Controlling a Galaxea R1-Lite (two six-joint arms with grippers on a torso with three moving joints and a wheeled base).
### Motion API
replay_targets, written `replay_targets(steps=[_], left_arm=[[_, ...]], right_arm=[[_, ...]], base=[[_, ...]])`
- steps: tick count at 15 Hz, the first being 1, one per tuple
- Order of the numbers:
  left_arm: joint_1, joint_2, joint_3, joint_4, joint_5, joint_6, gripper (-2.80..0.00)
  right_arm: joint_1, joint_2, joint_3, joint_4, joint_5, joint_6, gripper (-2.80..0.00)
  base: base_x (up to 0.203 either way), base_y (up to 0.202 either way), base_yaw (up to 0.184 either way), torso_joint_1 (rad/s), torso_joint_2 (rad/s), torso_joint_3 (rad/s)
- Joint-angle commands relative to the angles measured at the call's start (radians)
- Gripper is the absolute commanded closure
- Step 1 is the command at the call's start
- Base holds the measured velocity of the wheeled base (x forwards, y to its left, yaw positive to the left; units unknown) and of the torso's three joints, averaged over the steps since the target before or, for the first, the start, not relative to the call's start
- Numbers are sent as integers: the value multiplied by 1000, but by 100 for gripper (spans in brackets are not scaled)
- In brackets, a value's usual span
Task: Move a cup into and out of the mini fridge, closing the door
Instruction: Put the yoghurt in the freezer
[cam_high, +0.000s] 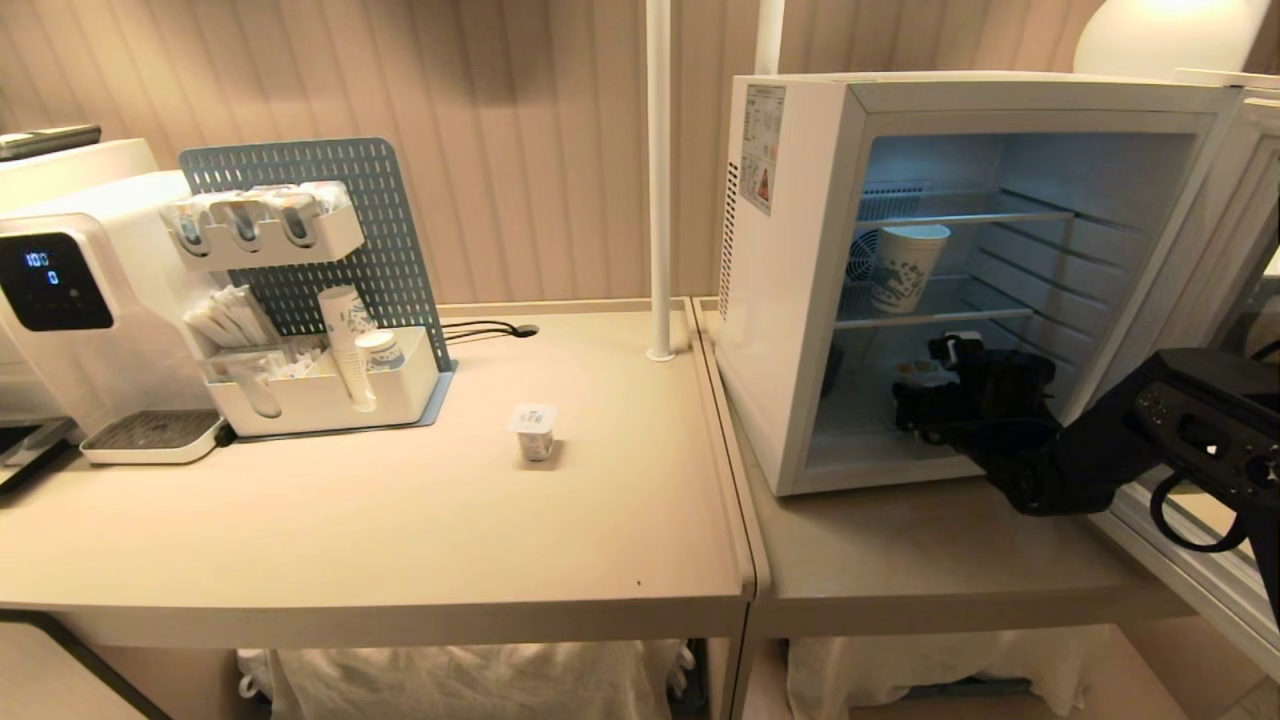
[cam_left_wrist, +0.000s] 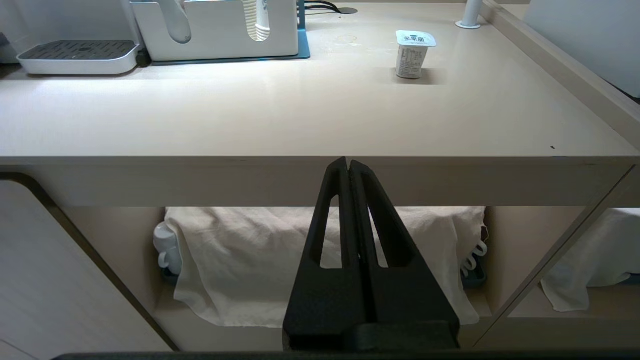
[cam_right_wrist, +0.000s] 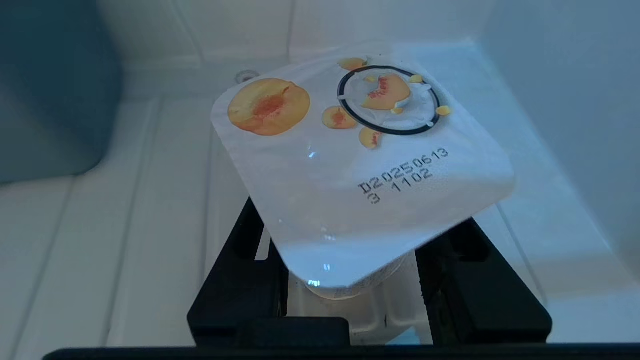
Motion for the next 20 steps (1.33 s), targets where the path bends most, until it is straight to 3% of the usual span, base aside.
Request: replay_targets(steps=[1,5,8,9,14,20], left_arm=[[0,0,2,0,1,-1,0],[0,0,2,0,1,-1,0],[0,0,2,0,1,-1,0],[0,0,2,0,1,-1,0],[0,0,2,0,1,-1,0],[0,0,2,0,1,-1,0]], right_arm=[[0,8,-10,9,-3,0,0],[1,13,-20,24,-6,-3,0],[1,17,-44,41,-56,-9,0],[1,14,-46,43,-57,-9,-280],[1,-21,10,35,-50,-6,-280],[1,-151,184,-36,-35,-7,-280]], base=[[0,0,0,0,0,0],[0,0,0,0,0,0],[0,0,0,0,0,0],[0,0,0,0,0,0],[0,0,0,0,0,0],[0,0,0,0,0,0]])
